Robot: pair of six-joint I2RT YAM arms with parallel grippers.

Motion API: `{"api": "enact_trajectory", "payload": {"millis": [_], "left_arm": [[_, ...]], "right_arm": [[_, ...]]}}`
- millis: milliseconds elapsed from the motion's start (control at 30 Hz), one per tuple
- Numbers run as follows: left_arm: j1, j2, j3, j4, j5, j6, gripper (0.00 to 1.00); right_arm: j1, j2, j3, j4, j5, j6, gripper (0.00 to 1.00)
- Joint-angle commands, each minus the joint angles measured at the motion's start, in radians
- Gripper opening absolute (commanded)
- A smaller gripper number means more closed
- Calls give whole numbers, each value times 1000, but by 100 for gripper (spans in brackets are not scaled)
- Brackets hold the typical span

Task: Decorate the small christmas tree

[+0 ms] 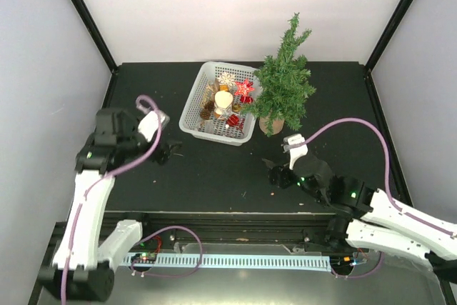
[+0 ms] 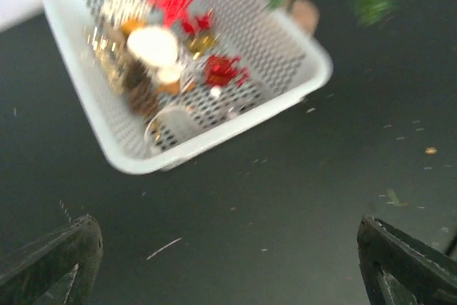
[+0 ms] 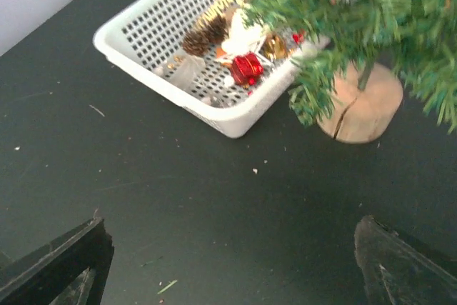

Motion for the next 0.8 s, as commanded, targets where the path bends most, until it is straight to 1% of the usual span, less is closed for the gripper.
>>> {"api": "enact_trajectory", "payload": {"millis": [0,67,133,200,233,333,400,500,600,667,767], "left_arm": [[-4,255,65,152,-180,-35,97],[-22,412,119,217,-243,-37,95],[-31,561,209,227,-282,-35,94],[-36,709,319,198,-298,-38,94],[-41,781,393,180,-307,-42,94],[-47,952,512,147,-305,-63,94],[-58,1039,584,141,-311,-75,94],[-81,1145,655,116,-345,-74,94],[-85,1203,682,93,-346,-81,94],[-85,1213,658,87,-330,-82,95],[-85,1185,576,103,-315,-71,95]], "right_arm": [[-156,-3,-78,189,-287,55,91],[-167,18,-91,230,-312,57,89],[-167,46,-100,252,-345,53,89],[-167,81,-106,251,-333,69,89],[-167,98,-110,251,-331,72,90],[-167,136,-136,269,-329,83,99],[-167,153,-156,290,-338,87,100],[-168,167,-173,306,-324,101,100],[-167,180,-173,296,-286,101,100],[-169,189,-176,299,-286,90,100],[-168,208,-175,308,-293,81,100]]}}
